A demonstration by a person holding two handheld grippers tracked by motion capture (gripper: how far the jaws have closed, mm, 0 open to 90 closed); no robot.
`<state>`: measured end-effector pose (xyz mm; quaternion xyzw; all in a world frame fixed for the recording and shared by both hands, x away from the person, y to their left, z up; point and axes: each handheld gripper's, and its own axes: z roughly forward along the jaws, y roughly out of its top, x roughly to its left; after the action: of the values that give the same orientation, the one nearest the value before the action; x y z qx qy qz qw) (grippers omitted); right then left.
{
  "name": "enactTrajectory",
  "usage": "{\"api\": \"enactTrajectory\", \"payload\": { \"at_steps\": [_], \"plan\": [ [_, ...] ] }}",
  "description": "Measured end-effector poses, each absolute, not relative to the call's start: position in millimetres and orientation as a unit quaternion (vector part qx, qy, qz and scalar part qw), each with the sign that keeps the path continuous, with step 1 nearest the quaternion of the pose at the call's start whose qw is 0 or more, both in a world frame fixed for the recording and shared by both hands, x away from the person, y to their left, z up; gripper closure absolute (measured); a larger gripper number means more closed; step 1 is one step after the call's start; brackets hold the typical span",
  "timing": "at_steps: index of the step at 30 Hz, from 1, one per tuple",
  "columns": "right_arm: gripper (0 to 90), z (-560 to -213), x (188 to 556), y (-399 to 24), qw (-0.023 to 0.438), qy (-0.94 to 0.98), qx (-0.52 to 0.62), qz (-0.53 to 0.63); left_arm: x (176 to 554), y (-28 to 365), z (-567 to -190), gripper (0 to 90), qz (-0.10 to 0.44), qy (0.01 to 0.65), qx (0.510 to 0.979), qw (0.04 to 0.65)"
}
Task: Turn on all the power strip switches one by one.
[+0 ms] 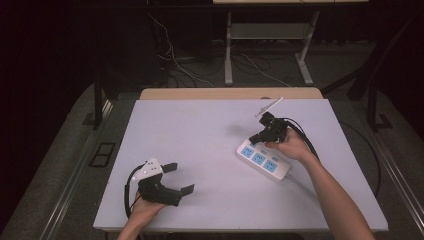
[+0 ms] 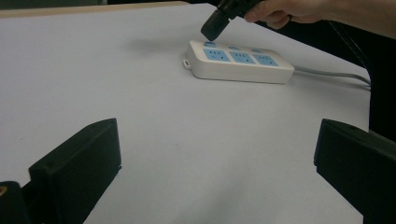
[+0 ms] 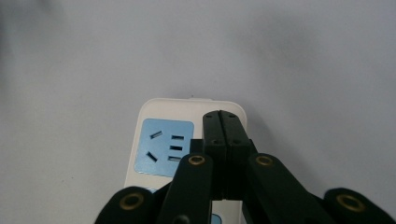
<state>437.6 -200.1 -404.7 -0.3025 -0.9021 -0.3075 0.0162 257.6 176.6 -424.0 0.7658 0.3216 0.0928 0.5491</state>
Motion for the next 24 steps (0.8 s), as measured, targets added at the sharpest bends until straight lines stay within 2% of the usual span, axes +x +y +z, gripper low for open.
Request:
{"api": "enactTrajectory", "payload": {
  "at_steps": [24],
  "plan": [
    [90.0,-411.2,436.4,-203.1,0.016,-0.896,-0.308,-0.319,257.5,176.8,-424.0,0.0,0.092,0.321,0.765,0.550]
  ]
}}
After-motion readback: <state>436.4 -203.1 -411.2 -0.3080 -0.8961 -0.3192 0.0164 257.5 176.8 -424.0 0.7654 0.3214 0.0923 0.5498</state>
